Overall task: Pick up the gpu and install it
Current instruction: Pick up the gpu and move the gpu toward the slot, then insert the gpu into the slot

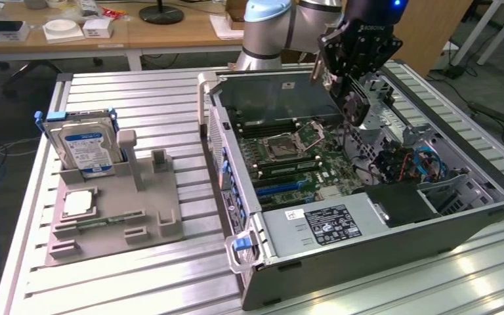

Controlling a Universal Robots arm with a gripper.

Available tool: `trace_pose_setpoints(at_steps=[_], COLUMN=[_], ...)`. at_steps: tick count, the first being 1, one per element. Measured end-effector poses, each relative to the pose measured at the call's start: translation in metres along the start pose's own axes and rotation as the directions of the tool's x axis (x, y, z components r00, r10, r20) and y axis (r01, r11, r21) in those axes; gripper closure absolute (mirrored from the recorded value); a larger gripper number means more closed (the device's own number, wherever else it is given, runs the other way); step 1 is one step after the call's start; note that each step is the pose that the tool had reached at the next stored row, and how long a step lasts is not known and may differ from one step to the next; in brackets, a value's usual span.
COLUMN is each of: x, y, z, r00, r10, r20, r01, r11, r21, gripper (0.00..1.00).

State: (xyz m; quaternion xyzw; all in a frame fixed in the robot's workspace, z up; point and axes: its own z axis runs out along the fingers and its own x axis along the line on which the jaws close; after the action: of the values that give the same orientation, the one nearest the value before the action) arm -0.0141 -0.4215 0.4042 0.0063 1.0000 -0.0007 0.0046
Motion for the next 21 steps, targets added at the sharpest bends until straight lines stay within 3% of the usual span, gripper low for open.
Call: trace_pose_setpoints(at_steps=[16, 21], x=[-0.0014, -0.0014], y=[0.0, 0.0001], z=[0.0001, 0.0], r00=[1.0, 0.9973], r10=[-0.005, -0.073], r20=[0.0, 0.0001], r01=[0.005, 0.073], r11=[1.0, 0.9973], r21=[-0.0001, -0.001], gripper=[0.73, 0.73])
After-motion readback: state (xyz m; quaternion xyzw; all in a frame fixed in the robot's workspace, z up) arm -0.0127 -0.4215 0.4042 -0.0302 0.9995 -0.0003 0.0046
